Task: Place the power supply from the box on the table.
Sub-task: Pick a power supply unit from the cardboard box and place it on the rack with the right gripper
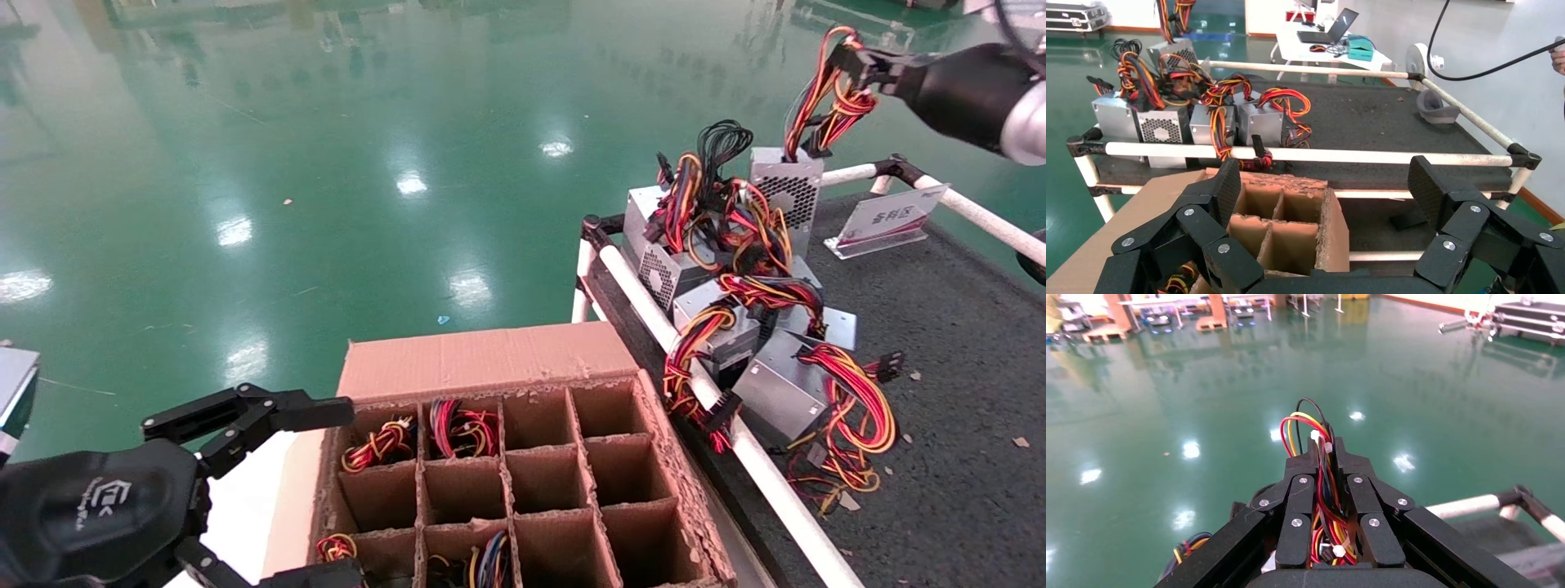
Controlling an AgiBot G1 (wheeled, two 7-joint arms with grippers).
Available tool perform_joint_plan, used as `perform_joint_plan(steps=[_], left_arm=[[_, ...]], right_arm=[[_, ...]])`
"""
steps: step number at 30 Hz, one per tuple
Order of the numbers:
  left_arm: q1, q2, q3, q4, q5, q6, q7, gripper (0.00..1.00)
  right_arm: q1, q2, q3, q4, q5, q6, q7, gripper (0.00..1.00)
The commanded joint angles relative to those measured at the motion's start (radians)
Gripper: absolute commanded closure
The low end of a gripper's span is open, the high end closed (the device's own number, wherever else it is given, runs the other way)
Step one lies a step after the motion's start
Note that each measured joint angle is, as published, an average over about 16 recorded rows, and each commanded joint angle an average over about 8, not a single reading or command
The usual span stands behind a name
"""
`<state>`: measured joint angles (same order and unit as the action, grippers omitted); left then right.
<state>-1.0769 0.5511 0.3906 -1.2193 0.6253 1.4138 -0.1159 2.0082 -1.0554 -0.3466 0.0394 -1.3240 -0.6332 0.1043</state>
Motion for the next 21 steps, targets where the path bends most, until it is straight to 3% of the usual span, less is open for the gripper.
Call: perform_joint_plan(steps=[1, 21], left_arm=[[0.000, 0.000, 0.000, 0.000, 0.000, 0.000, 0.000, 0.00], [0.000, 0.000, 0.000, 0.000, 0.000, 0.000, 0.000, 0.00]], right_arm=[[-0.006, 0.010, 0.006, 0.005, 0.008, -0.034, -0.013, 1.00], [-0.073, -0.008, -0.021, -0.055, -0.029, -0.053, -0.058, 1.00]])
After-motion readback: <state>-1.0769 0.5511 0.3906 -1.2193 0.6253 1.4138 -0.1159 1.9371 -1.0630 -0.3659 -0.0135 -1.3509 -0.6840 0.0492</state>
